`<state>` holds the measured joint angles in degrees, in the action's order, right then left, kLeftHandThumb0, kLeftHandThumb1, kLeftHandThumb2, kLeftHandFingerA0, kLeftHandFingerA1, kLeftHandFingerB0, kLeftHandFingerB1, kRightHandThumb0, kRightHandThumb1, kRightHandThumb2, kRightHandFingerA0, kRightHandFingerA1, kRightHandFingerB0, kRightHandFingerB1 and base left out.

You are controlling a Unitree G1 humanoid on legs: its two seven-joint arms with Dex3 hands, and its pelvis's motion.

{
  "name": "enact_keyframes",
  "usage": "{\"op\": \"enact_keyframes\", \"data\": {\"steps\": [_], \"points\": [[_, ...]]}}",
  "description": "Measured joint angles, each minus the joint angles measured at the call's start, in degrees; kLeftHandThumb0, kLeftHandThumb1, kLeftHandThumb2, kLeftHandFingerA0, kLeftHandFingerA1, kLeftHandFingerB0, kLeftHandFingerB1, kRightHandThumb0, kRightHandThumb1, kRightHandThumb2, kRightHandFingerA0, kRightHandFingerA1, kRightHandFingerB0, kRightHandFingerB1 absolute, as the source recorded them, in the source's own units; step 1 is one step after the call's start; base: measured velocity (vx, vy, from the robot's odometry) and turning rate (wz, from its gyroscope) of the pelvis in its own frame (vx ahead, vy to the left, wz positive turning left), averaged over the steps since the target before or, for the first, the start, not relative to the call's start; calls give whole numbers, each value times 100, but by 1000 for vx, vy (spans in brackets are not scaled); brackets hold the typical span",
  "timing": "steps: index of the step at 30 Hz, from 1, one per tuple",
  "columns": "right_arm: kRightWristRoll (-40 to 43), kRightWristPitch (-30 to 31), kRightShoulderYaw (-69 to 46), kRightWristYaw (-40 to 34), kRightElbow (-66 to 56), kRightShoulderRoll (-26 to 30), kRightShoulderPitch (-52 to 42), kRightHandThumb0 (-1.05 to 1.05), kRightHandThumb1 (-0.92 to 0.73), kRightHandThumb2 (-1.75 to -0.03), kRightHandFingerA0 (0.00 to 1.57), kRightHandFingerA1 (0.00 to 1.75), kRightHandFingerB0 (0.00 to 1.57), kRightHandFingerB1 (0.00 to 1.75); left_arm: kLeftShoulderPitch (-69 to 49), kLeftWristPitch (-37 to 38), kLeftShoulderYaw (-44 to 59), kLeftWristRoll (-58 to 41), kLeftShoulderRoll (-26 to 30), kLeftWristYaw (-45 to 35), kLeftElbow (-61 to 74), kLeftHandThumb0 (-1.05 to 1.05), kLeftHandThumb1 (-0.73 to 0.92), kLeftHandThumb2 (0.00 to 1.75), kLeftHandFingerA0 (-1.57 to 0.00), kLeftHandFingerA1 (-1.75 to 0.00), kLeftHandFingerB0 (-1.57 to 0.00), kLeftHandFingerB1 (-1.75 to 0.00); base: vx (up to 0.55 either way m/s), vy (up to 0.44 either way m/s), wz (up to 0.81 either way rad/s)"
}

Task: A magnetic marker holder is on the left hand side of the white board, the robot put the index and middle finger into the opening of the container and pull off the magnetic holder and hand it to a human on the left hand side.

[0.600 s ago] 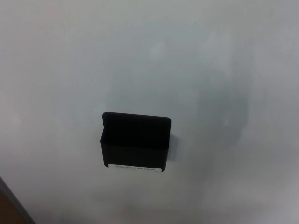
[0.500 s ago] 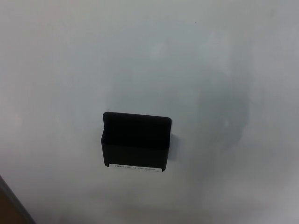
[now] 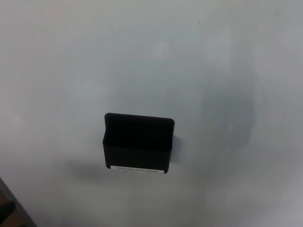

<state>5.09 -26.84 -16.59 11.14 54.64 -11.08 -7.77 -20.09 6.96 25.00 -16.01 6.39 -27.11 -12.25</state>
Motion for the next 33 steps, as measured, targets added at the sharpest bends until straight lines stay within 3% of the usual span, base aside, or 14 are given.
{"op": "enact_keyframes", "data": {"steps": [11, 19, 25, 30, 33], "points": [[3, -359, -93, -99, 140, -12, 166, -55, -80, -64, 45, 49, 36, 34, 120, 239, 118, 36, 774, -42, 2477, -56, 48, 56, -59, -38, -54, -37, 0, 0, 0], [349, -702, -606, -161, 250, -65, -41, -54, -80, -64, 46, 50, 31, 32, 589, 604, 297, 234, 1874, -136, 4254, -56, 48, 56, -57, -38, -53, -37, 0, 0, 0], [820, -686, -914, 231, 243, -56, -166, -54, -80, -64, 48, 52, 34, 33, 1270, 537, -2, 383, 2432, -146, 4544, -60, 49, 56, -58, -38, -51, -37, 0, 0, 0], [1031, -701, -982, 462, 387, -44, -155, -53, -78, -63, 50, 55, 37, 34, 1772, 330, -498, 598, 2923, -222, 4498, -68, 46, 58, -47, -36, -44, -36, 0, 0, 0], [1112, -719, -1006, 552, 454, -24, -147, -51, -79, -64, 50, 56, 39, 34, 1993, 232, -783, 756, 3190, -303, 4390, -70, 47, 58, -52, -37, -45, -36, 0, 0, 0]]}}
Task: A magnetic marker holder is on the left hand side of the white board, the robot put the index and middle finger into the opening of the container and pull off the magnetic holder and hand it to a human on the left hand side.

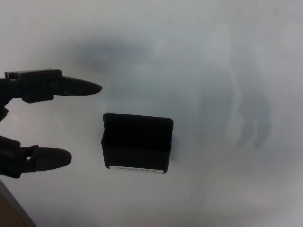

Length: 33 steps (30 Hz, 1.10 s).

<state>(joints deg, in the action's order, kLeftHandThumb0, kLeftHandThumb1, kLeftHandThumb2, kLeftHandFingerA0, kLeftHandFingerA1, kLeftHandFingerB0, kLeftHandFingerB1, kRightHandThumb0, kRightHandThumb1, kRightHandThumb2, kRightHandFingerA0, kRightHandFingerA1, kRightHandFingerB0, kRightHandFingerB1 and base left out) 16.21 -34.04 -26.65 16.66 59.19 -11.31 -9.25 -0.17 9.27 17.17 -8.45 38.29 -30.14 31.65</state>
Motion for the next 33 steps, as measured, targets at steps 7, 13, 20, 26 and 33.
{"op": "enact_keyframes", "data": {"steps": [7, 13, 20, 26, 33], "points": [[111, -24, -36, 130, 138, 45, 89, -53, -80, -64, 48, 55, 33, 33, 917, -415, -1025, 274, 687, -423, -214, -60, 37, 81, -44, -51, -23, -41, 0, 0, 0], [180, -14, -76, 208, 183, 89, 170, -55, -78, -64, 47, 49, 31, 32, 1831, -968, -2087, 587, 815, -752, -569, -64, 53, 57, -37, -34, -30, -30, 0, 0, 0], [172, -67, -13, 180, 160, 264, 138, -57, -77, -63, 47, 46, 32, 32, 2466, -1524, -2976, 1036, 651, -936, -1052, -62, 56, 57, -33, -35, -27, -29, 0, 0, 0], [-145, -376, 404, 31, 309, 469, 29, -61, -80, -64, 44, 43, 29, 32, 2597, -1808, -3326, 1330, 370, -944, -1354, -66, 58, 57, -31, -35, -25, -29, 0, 0, 0], [-715, -789, 1006, -433, 416, 783, -84, -61, -79, -64, 41, 46, 30, 33, 2650, -1988, -3525, 1623, 137, -944, -1594, -71, 58, 58, -29, -35, -23, -28, 0, 0, 0]]}}
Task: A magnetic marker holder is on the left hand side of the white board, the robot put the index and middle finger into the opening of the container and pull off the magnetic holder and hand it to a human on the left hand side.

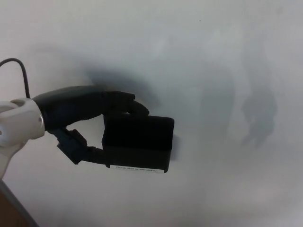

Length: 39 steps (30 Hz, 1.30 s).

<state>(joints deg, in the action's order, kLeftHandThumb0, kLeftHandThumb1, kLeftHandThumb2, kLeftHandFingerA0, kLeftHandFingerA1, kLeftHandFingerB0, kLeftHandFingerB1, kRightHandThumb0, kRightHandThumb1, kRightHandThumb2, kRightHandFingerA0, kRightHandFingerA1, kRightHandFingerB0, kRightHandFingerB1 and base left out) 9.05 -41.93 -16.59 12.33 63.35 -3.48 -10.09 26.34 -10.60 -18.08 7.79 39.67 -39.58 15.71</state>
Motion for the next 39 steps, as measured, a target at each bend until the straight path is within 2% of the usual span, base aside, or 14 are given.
{"op": "enact_keyframes", "data": {"steps": [15, 16, 20, 24, 25, 30, 31, 39], "points": [[-78, -188, -6, -118, 249, 23, 118, -61, -78, -64, 40, 43, 28, 32, 314, -319, -233, 290, -471, -77, -365, -69, 57, 58, -26, -32, -23, -28, 0, 0, 0], [-60, -188, -31, -110, 254, 23, 137, -62, -78, -63, 41, 43, 30, 32, 331, -355, -257, 312, -506, -88, -383, -72, 45, 81, -23, -44, -16, -39, 0, 0, 0], [-2, -187, -93, -69, 275, 19, 193, -62, -78, -64, 42, 43, 29, 32, 374, -460, -295, 331, -581, -139, -413, -77, 47, 86, -29, -47, -18, -41, 0, 0, 0], [41, -186, -143, -63, 288, 14, 235, -62, -78, -64, 41, 43, 29, 31, 493, -628, -361, 314, -578, -345, -439, -78, 48, 85, -30, -47, -24, -42, 0, 0, 0], [45, -186, -154, -60, 290, 11, 242, -63, -77, -63, 43, 42, 30, 31, 533, -671, -382, 313, -562, -418, -442, -77, 62, 60, -36, -36, -28, -30, 0, 0, 0], [72, -175, -197, -40, 339, 6, 287, -64, -78, -64, 43, 39, 29, 30, 713, -893, -478, 312, -363, -802, -395, -76, 62, 59, -36, -36, -29, -31, 0, 0, 0], [72, -163, -197, -40, 353, 7, 293, -62, -78, -63, 42, 41, 29, 31, 723, -946, -483, 299, -328, -888, -370, -78, 48, 85, -32, -47, -25, -42, 0, 0, 0], [92, -138, -211, -25, 368, 6, 338, -62, -77, -64, 44, 43, 31, 32, 725, -1268, -487, 153, -116, -1387, -201, -75, 47, 83, -29, -46, -22, -42, 0, 0, 0]]}}
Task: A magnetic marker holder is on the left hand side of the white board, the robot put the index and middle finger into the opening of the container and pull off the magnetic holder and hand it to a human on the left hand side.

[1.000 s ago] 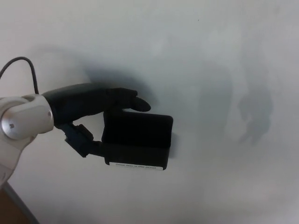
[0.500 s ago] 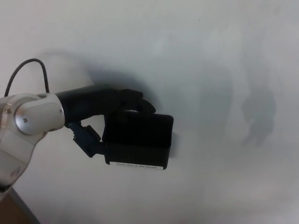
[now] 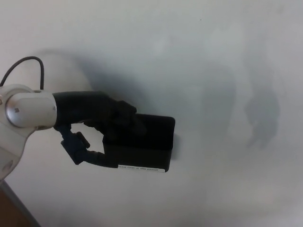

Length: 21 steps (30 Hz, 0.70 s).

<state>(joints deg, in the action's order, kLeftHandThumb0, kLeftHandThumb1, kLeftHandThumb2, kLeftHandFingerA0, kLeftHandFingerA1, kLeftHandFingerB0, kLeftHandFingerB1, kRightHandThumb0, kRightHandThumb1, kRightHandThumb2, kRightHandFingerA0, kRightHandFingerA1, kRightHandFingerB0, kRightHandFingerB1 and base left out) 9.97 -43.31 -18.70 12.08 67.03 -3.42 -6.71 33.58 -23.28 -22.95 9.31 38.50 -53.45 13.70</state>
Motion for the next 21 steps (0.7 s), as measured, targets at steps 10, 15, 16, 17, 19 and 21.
{"op": "enact_keyframes", "data": {"steps": [10, 15, 16, 17, 19, 21], "points": [[50, 5, -22, 1, -3, -28, 58, -60, -78, -64, 45, 43, 31, 32, 59, -363, -21, -164, 160, -519, 149, -77, 47, 83, -29, -46, -21, -42, 0, 0, 0], [57, 13, -13, -7, -9, -42, 62, -60, -78, -64, 43, 43, 30, 31, 49, -365, -21, -169, 132, -553, 181, -78, 48, 85, -25, -46, -18, -40, 0, 0, 0], [57, 15, -7, -8, -10, -43, 62, -60, -78, -64, 43, 43, 30, 31, 43, -364, -20, -168, 116, -550, 191, -78, 48, 85, -25, -46, -18, -40, 0, 0, 0], [58, 15, -5, -8, -11, -44, 63, -61, -78, -64, 43, 42, 30, 31, 40, -364, -18, -166, 109, -546, 200, -78, 49, 86, -23, -45, -14, -39, 0, 0, 0], [61, 20, -4, -8, -14, -44, 65, -61, -78, -64, 43, 42, 30, 31, 33, -364, 2, -158, 76, -516, 244, -78, 49, 86, -23, -45, -14, -39, 0, 0, 0], [62, 22, -4, -8, -13, -44, 66, -60, -77, -64, 43, 42, 32, 31, 29, -363, 12, -156, 55, -493, 262, -39, 31, 95, -1, -48, 0, -47, 0, 0, 0]]}}
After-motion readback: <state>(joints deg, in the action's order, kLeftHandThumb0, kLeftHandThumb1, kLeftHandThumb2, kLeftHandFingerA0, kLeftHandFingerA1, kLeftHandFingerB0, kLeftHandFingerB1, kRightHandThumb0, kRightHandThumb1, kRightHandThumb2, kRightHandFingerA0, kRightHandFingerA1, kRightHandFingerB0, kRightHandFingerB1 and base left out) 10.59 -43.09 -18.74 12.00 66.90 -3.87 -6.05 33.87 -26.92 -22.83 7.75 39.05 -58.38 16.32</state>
